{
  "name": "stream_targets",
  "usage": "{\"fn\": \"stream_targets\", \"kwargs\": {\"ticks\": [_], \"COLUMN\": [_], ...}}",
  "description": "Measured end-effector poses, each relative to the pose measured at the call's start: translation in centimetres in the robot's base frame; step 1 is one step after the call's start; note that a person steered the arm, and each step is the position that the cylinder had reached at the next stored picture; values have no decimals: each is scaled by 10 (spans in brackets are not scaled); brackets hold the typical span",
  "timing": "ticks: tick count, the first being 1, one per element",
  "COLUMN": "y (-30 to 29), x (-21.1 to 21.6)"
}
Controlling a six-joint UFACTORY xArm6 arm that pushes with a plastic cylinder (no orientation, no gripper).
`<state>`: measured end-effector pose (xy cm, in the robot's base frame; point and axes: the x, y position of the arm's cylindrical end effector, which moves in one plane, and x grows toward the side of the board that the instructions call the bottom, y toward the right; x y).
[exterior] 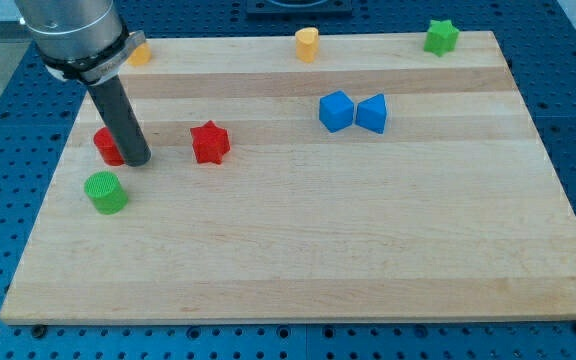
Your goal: Keep red circle at center left side of the board
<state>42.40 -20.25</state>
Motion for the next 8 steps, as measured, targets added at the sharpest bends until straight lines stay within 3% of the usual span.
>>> {"fn": "stream_targets", "kwargs": {"ticks": [4, 6, 7, 8], "y": [-32, -25, -90, -102], "x": [-8, 27, 40, 36]}}
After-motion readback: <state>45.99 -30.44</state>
